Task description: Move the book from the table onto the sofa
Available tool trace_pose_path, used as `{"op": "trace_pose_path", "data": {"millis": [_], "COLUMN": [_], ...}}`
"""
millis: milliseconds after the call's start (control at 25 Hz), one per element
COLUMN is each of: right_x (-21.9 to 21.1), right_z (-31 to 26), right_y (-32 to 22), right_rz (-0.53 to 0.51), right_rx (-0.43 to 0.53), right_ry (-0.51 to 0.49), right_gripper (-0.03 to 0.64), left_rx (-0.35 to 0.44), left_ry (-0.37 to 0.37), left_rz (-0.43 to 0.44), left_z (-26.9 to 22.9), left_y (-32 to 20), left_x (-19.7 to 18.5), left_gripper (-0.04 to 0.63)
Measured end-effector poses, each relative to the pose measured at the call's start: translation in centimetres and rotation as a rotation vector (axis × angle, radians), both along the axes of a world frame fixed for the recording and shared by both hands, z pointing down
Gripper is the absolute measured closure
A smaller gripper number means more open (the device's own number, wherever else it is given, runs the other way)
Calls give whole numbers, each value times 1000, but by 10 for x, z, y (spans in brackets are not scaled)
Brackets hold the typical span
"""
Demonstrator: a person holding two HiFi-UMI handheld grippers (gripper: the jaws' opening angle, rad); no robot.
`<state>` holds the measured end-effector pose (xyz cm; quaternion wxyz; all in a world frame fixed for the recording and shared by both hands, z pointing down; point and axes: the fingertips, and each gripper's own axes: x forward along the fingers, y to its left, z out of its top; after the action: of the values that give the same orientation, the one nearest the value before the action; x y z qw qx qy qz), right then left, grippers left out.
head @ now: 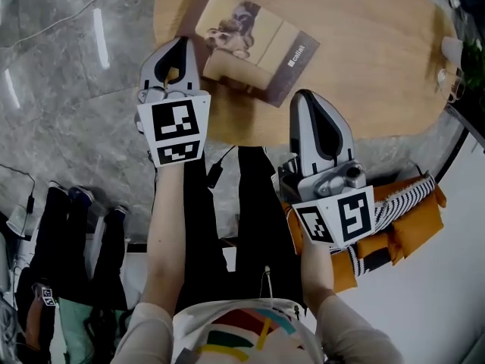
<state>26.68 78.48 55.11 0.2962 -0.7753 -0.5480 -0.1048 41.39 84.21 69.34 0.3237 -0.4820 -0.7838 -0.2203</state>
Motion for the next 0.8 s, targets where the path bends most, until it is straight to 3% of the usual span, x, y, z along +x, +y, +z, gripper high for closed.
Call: {"op": "trace_pose_path", "data": {"millis": [280, 480, 680, 760, 800], "right_x": [56, 89, 108, 114, 116], "right_z": [-4, -7, -7, -7, -7], "right_y": [9, 14, 13, 14, 14], "right_rz": [-112, -182, -237, -255, -260], "right_rx": [-9, -19, -14, -11, -10], "right_ry": [9, 17, 20, 19, 21], "right_gripper": [606, 606, 606, 606, 605], "left_rx": [15, 1, -140, -157, -151], "left_ry": [-5, -71, -264, -324, -345], "left_rz": [-114, -160, -274, -292, -298], "left_z": [2, 1, -31, -34, -32], "left_y": [-6, -11, -6, -3, -2], "left_x": [67, 93, 118, 128, 131], "left_gripper": [588, 588, 586, 584, 528]}}
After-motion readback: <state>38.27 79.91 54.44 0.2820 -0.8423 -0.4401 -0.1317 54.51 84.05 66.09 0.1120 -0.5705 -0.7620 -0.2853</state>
